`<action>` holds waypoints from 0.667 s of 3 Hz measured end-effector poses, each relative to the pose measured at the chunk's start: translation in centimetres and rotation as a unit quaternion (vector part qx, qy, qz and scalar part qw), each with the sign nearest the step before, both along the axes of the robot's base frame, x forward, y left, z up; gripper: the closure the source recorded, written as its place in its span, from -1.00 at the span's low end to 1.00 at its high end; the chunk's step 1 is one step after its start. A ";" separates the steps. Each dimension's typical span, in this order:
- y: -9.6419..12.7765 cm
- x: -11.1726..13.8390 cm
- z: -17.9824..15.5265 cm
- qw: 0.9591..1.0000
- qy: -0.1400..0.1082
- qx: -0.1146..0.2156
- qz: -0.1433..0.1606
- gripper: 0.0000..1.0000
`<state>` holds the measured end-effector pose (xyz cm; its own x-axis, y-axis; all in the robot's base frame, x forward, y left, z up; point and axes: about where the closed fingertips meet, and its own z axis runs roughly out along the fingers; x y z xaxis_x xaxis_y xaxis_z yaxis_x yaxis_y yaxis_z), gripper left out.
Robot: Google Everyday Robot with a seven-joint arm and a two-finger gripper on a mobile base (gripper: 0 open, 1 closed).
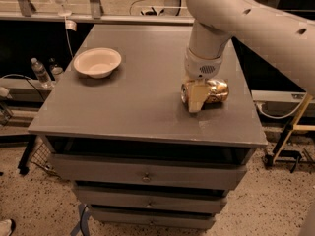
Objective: Knock orange can over
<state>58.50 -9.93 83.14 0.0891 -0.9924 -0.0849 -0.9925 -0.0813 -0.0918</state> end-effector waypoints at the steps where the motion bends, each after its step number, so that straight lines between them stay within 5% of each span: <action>1: 0.0 0.1 -0.1 1.000 0.000 0.000 0.000 -1.00; 2: 0.0 0.1 -0.1 1.000 -0.001 0.000 0.000 -1.00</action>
Offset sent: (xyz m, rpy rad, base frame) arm 0.0009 -0.0058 0.0068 -0.0037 -0.0162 -0.0318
